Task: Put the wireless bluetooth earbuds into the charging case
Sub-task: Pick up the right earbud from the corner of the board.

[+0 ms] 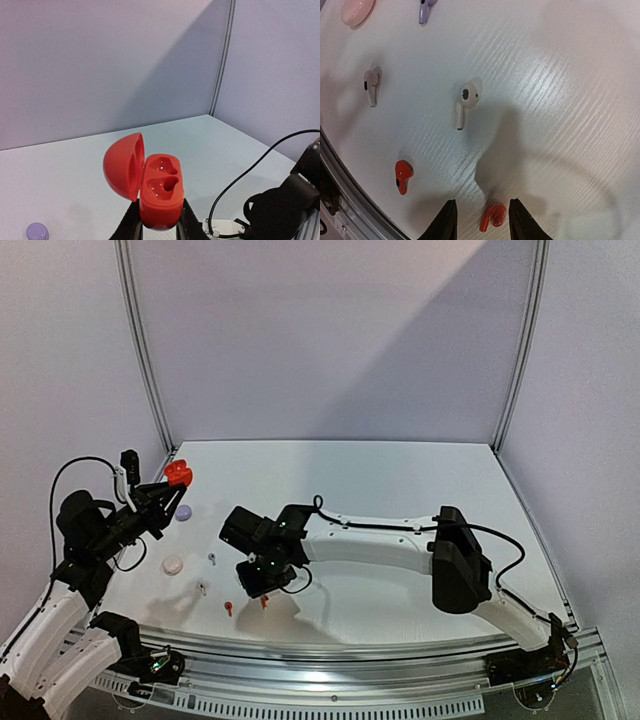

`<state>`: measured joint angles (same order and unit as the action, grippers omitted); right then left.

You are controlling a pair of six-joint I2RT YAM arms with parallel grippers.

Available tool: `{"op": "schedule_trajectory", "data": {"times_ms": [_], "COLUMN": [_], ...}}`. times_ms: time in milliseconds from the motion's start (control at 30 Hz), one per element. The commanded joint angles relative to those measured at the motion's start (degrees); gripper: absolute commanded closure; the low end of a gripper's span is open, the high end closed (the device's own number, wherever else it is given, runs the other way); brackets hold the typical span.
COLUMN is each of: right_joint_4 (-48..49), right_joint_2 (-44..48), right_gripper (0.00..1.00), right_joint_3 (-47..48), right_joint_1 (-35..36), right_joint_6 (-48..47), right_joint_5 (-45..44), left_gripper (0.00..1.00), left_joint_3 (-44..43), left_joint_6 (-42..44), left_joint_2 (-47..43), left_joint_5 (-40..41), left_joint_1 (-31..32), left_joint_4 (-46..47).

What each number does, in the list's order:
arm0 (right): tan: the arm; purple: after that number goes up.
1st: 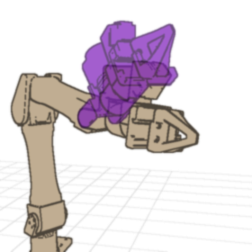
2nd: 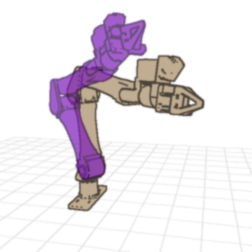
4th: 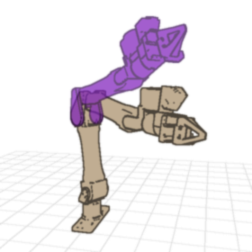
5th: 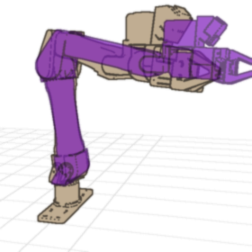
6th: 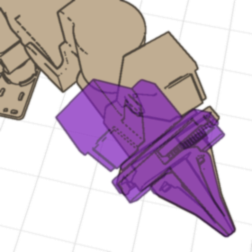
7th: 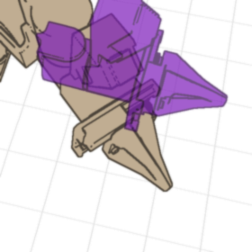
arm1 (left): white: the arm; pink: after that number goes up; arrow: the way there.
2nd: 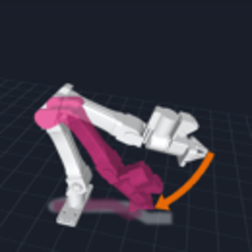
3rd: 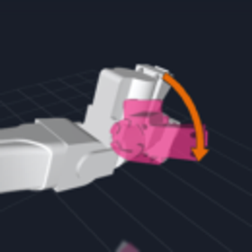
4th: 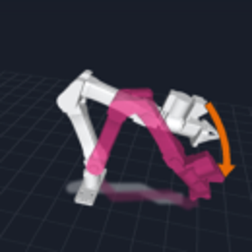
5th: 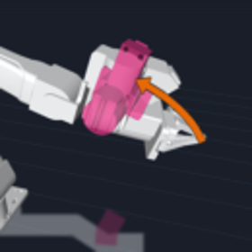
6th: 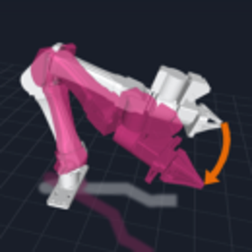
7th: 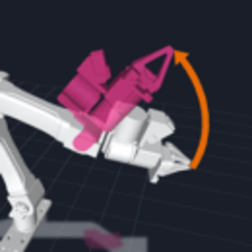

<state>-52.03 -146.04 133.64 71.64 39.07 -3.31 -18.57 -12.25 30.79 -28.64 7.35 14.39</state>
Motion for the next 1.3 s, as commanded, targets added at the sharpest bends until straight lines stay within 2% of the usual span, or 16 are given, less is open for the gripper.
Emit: {"op": "schedule_trajectory", "data": {"times_ms": [0,200,367,833,1267], "right_joint_4": [-0.3,-1.5,-2.7,-4.3,-13.3], "right_joint_2": [-2.8,-3.1,-3.3,-3.7,-3.9], "right_gripper": [0.65,0.67,0.74,0.74,0.76], "right_joint_3": [0.0,-0.3,-0.3,0.3,0.8], "right_joint_1": [0.4,0.8,0.8,1.9,2.0], "right_joint_6": [-1.1,-1.7,-1.9,-3.2,-5.5], "right_joint_5": [-0.3,-0.6,-1.4,-2.3,-6.6], "left_gripper": [1.0,1.0,1.0,1.0,1.0], "left_joint_3": [0.6,1.1,1.0,1.6,1.6], "left_joint_6": [-0.1,0.2,0.4,0.1,0.2], "left_joint_2": [0.6,-0.2,-0.4,-0.6,-0.5], "left_joint_5": [-1.2,-1.2,-1.1,-1.4,-1.4], "left_joint_1": [-0.6,-0.6,-0.6,-0.6,-0.6], "left_joint_4": [1.8,1.7,1.6,2.1,2.2]}}
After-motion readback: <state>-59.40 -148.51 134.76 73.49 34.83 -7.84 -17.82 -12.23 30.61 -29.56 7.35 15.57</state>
